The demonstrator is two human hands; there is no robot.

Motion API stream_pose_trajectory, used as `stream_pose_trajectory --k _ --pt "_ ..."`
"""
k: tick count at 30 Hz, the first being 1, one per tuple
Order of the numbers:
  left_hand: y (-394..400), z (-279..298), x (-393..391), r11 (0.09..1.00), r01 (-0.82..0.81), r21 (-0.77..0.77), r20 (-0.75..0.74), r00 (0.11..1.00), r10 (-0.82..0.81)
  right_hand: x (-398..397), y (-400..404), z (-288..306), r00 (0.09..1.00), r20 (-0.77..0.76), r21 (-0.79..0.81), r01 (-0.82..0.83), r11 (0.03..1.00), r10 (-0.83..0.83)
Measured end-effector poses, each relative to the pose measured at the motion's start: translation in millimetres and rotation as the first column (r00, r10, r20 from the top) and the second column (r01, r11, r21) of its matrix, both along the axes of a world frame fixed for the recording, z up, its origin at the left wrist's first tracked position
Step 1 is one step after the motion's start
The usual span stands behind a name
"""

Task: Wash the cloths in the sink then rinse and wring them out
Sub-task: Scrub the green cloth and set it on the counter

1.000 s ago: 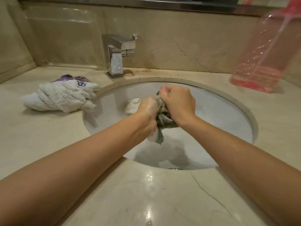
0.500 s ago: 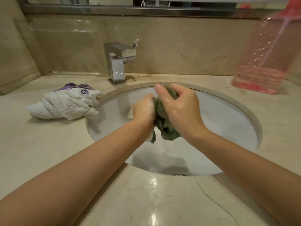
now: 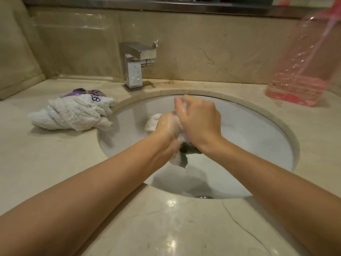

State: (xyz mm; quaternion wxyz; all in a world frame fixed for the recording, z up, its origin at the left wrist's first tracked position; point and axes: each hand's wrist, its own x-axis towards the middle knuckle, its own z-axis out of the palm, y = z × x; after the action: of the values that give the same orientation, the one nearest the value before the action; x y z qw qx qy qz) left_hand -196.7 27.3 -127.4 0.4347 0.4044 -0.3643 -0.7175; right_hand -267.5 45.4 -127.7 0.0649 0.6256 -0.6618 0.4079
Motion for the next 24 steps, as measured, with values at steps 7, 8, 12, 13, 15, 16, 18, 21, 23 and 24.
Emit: stream_pose_trajectory --k 7,8,12,13,15,16,18,21,23,24 --pt "8 7 -5 0.993 -0.025 0.117 -0.046 0.999 0.03 -6 -8 2 0.996 0.09 0.117 -0.009 0.993 -0.001" --pt "11 6 -7 0.994 -0.054 0.091 -0.071 0.996 0.06 -5 -5 1 0.998 0.058 0.092 -0.029 0.995 0.024" --pt "13 3 -9 0.994 -0.024 0.104 -0.14 0.989 0.039 -9 2 -4 0.986 0.143 0.081 -0.099 0.992 0.086" --pt "15 7 -8 0.99 0.025 0.137 -0.127 0.992 -0.008 -13 -3 -2 0.983 0.18 0.144 -0.049 0.988 0.022" --pt "16 9 -9 0.987 0.063 0.147 -0.069 0.996 -0.053 -17 -8 -1 0.983 0.169 0.191 0.033 0.981 -0.066" --pt "16 7 -9 0.993 0.033 0.111 -0.056 0.998 -0.027 -14 -3 -1 0.987 0.155 0.156 0.012 0.988 -0.037" --pt "14 1 -8 0.998 -0.052 0.039 -0.08 0.995 0.055 -3 10 -3 0.988 0.138 0.069 -0.085 0.994 0.074" --pt "9 0 -5 0.997 0.001 0.078 -0.072 0.997 0.005 -8 1 -5 0.993 0.114 0.148 -0.049 0.988 0.032" --pt "8 4 -7 0.982 0.112 0.152 -0.01 0.994 -0.111 -21 -15 -7 0.992 0.098 0.252 0.05 0.966 -0.077" --pt "7 5 -8 0.982 0.116 0.151 0.025 0.992 -0.121 -27 -20 -8 0.989 0.112 0.268 0.064 0.961 -0.098"
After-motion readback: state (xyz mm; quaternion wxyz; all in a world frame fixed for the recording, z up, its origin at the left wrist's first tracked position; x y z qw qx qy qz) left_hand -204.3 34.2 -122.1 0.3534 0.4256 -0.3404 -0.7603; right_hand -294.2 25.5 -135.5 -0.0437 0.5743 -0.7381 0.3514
